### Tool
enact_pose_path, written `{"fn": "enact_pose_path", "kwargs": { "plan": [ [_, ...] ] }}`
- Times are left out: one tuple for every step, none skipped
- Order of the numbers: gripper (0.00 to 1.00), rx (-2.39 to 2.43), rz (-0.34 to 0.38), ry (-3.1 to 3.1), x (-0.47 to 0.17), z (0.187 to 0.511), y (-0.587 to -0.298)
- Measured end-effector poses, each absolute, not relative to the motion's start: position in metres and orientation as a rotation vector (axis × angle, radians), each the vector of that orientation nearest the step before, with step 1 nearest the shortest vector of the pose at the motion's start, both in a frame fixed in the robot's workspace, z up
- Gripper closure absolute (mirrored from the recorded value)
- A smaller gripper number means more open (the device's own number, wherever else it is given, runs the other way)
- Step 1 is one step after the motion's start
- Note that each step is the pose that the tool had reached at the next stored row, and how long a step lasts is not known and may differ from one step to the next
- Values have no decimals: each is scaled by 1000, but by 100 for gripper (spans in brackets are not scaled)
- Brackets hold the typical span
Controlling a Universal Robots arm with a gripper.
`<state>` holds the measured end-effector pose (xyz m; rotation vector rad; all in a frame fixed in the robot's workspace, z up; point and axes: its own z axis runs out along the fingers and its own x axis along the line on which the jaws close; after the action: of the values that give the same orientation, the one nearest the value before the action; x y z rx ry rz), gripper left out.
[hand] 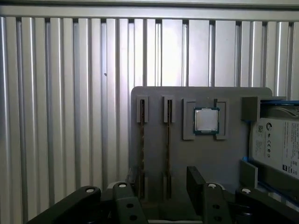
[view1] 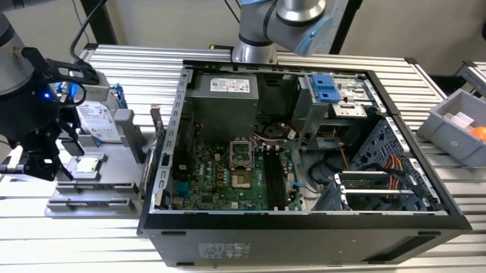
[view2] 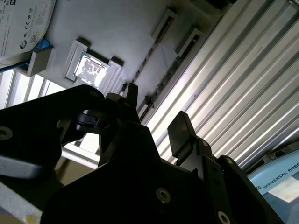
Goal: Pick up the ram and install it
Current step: 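Pick up the ram and move it above insertion slot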
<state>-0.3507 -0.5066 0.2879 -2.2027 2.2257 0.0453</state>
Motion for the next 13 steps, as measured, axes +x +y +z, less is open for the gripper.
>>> {"fn": "enact_pose_path", "kwargs": {
  "plan": [
    [0, -2203, 45, 2226, -351, 287, -507],
    [0, -2203, 45, 2226, -351, 287, -507],
    [0, -2203, 45, 2226, -351, 286, -507],
    [0, -2203, 45, 2226, -351, 285, -507],
    [0, -2203, 45, 2226, -351, 285, -507],
    [0, -2203, 45, 2226, -351, 284, -508],
    [0, -2203, 45, 2226, -351, 284, -508],
    [0, -2203, 44, 2226, -351, 283, -508],
    [0, -2203, 44, 2226, -351, 283, -509],
    [0, -2203, 44, 2226, -351, 282, -509],
    [0, -2203, 44, 2227, -351, 282, -510],
    [0, -2203, 44, 2227, -351, 281, -510],
    [0, -2202, 44, 2227, -351, 281, -510]
  ]
}}
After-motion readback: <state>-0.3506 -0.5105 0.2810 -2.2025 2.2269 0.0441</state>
